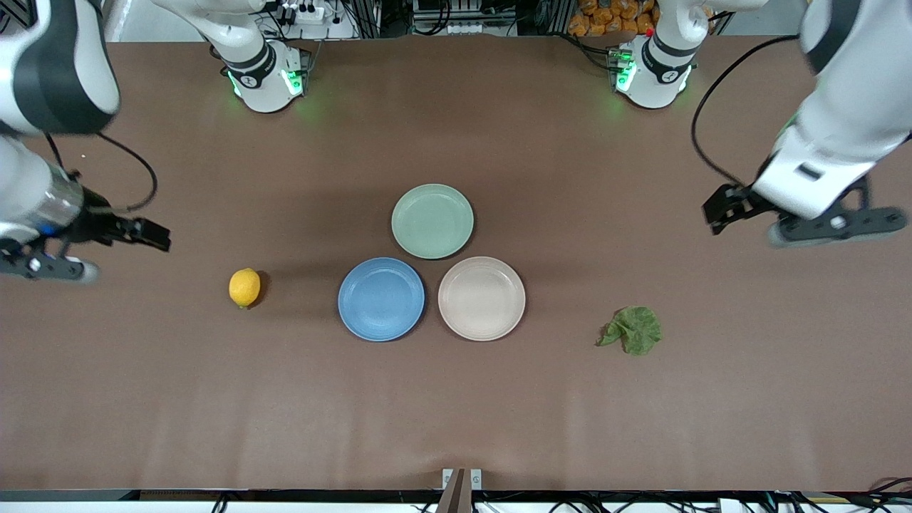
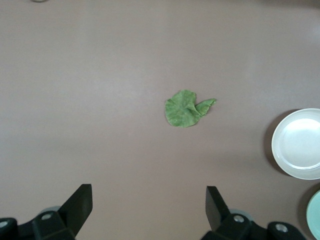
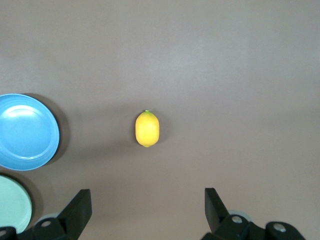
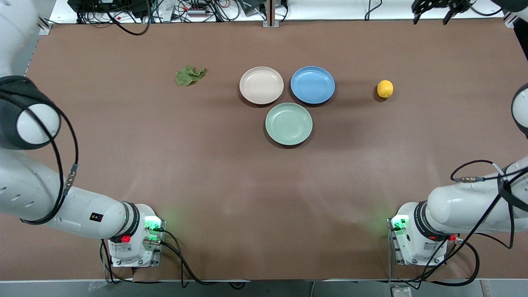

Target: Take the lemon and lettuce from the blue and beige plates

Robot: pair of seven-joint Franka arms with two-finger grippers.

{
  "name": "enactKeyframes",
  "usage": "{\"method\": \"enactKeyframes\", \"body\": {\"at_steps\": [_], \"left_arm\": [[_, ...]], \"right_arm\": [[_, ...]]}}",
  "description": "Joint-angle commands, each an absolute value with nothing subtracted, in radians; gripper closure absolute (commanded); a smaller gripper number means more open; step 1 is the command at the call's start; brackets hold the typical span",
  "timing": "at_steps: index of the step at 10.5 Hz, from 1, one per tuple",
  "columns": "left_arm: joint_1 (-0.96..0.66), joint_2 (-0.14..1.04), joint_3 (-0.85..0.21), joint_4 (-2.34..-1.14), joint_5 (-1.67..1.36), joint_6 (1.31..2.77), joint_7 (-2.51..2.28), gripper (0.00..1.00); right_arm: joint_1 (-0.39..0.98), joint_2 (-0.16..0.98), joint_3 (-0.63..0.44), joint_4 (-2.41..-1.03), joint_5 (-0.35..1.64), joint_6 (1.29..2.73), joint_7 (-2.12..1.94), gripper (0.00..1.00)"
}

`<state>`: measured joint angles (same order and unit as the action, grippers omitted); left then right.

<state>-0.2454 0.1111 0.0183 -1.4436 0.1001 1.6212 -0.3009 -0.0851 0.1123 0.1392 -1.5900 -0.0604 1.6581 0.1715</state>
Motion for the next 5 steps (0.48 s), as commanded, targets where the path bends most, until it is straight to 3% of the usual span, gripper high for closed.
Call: {"method": "enactKeyframes", "body": {"at_steps": [1,4,5], "left_arm": [[-0.184,0.064,0.008,-1.471,0.049,1.609,-0.272,0.00],[-0.023,0.061,-0.154,-1.471,0.052,1.609,-0.268,0.00],[-0.026,0.063,-0.163,-1.471,0.058,1.609,-0.282,0.00]], "right_arm": [[-0.077,0.025,0.132,-1.612,-0.063,1.626,0.163,0.00],[-0.058,0.021,0.130,-1.559,-0.071,1.543,0.146,0.00],[-0.058,0.026,0.130,-1.554,-0.068,1.543,0.149,0.00]]}}
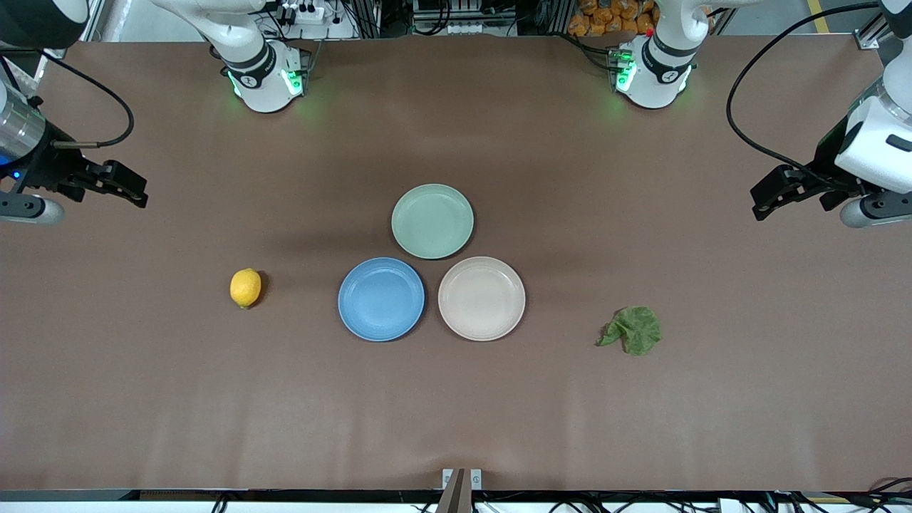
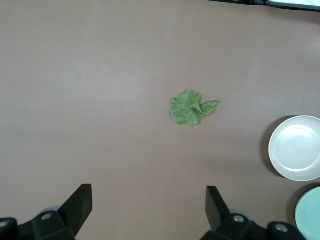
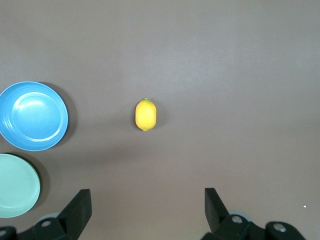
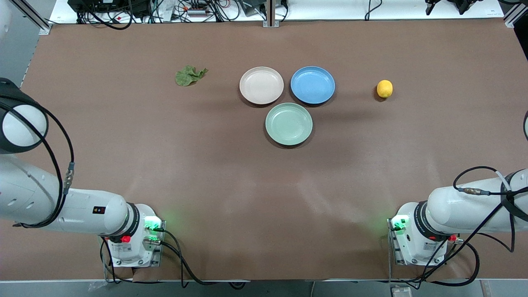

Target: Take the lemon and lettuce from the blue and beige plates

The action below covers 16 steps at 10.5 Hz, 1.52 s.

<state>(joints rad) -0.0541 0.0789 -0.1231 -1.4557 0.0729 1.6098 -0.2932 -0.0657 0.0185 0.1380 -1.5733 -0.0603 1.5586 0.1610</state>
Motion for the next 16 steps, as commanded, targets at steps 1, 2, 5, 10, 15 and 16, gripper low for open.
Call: {"method": "enactKeyframes", "body": {"at_steps": [1,2,5,10,15,16], "left_arm": [[-0.017,0.069,-0.157,-1.471,0.055,1.609,-0.272,0.00],[-0.015,0.069,-0.155,-1.470,0.057,1.609,-0.270,0.00],[-0.015,0.069,-0.153,-1.466,0.058,1.609,-0.272,0.00],[-0.011,0.069,-0.152,-1.468,0.060,1.608,-0.247,0.00],[0.018,0.064,-0.149,-1.468,-0.005,1.608,-0.075,0.00],[0.018,0.063,-0.149,-1.470,-0.008,1.606,-0.071,0.00]], "right_arm": [[-0.058,0.026,0.135,-1.549,-0.060,1.542,0.153,0.00],[-0.061,0.029,0.137,-1.546,-0.052,1.542,0.153,0.00],[-0.063,0.032,0.133,-1.536,0.000,1.540,0.150,0.00],[-0.066,0.031,0.130,-1.537,0.000,1.519,0.131,0.00],[-0.069,0.031,0.132,-1.539,0.000,1.517,0.127,0.00],[-0.069,0.032,0.132,-1.539,0.000,1.517,0.127,0.00]]}}
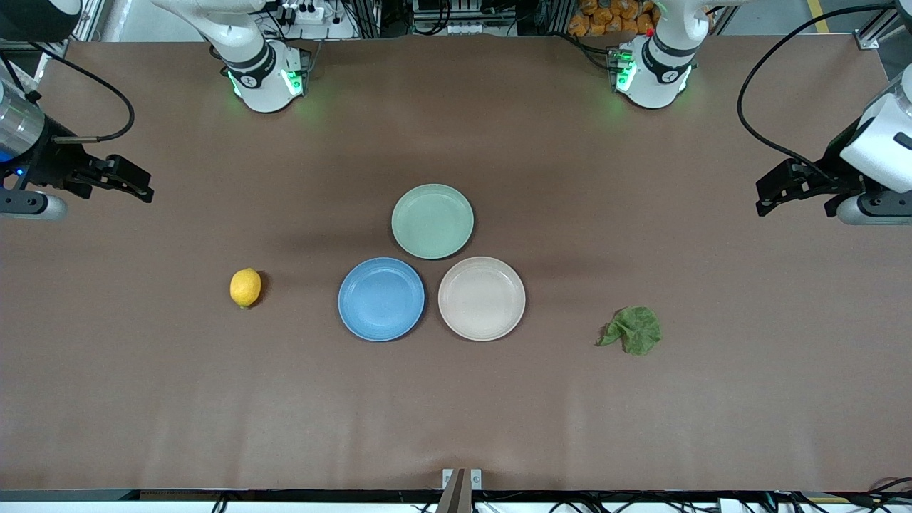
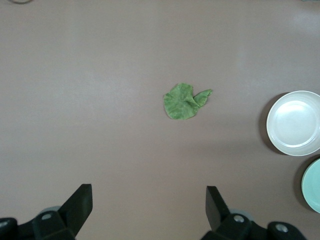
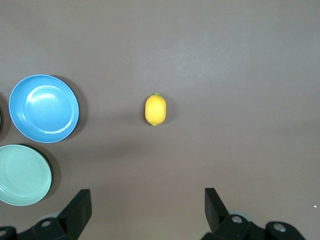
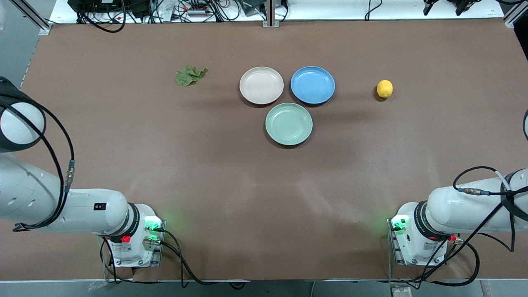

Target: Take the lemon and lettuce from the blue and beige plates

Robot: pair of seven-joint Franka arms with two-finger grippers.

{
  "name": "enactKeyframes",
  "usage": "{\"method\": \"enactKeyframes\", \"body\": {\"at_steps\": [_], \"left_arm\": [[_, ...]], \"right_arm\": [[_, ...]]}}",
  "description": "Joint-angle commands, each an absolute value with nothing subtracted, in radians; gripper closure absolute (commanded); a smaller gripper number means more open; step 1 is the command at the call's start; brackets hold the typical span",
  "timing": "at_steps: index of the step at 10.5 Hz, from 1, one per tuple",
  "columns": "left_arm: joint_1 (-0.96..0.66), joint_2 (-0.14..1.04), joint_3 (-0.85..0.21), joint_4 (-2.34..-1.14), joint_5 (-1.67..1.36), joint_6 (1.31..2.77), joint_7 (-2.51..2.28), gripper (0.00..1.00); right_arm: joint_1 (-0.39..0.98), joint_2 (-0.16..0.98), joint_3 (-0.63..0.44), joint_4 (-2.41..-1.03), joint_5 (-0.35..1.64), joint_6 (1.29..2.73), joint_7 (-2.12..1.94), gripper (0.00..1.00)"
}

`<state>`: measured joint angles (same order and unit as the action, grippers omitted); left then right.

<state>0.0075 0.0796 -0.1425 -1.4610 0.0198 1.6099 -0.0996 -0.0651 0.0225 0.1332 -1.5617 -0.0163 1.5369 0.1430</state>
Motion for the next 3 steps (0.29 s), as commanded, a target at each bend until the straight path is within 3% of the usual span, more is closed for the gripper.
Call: {"method": "enactKeyframes", "body": {"at_steps": [1,3], "left_arm": [[0.017,0.061,-0.152,-1.470,-0.009,1.603,-0.064,0.00],[0.017,0.063,-0.155,-1.470,-0.024,1.603,-0.069,0.00]], "right_arm": [[-0.069,0.032,0.132,-1.537,0.000,1.519,0.126,0.00],[-0.071,0.031,0.132,-1.540,0.000,1.517,0.126,0.00]]}}
